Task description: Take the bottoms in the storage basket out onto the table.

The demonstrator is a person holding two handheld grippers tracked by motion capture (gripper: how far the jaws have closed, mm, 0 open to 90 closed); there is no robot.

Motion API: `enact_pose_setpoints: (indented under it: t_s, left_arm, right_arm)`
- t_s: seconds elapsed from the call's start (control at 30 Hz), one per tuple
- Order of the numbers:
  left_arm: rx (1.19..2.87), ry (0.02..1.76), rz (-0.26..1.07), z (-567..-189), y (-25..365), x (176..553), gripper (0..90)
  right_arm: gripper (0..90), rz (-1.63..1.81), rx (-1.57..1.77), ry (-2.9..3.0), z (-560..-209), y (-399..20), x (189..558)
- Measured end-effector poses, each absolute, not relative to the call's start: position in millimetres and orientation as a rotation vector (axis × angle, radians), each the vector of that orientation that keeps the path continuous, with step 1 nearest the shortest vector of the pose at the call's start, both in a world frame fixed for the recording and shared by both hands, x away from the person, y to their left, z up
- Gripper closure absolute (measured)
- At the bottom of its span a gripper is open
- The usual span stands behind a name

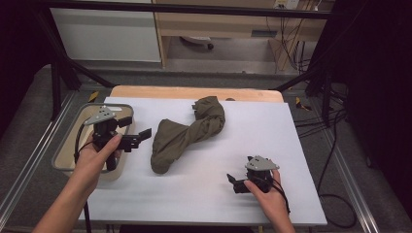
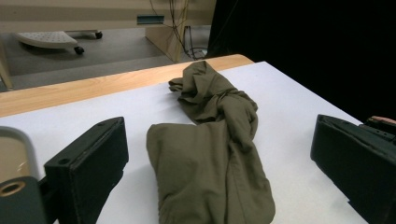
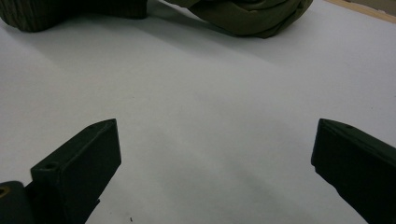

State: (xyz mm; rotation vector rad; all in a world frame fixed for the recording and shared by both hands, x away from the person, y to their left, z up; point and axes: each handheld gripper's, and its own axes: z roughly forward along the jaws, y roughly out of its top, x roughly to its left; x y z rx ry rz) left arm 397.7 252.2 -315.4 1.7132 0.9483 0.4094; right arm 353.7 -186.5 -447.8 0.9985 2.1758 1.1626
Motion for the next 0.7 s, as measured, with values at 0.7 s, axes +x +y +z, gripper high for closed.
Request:
enact_pose_setpoints:
  t_s: [0.7]
  left_arm:
    - [1.663, 1.047, 0.492, -330.8, 306.3, 384.9, 4.3]
  right_arm:
    - [2.2, 1.159, 1.009, 2.168, -449.3, -185.8, 354.7]
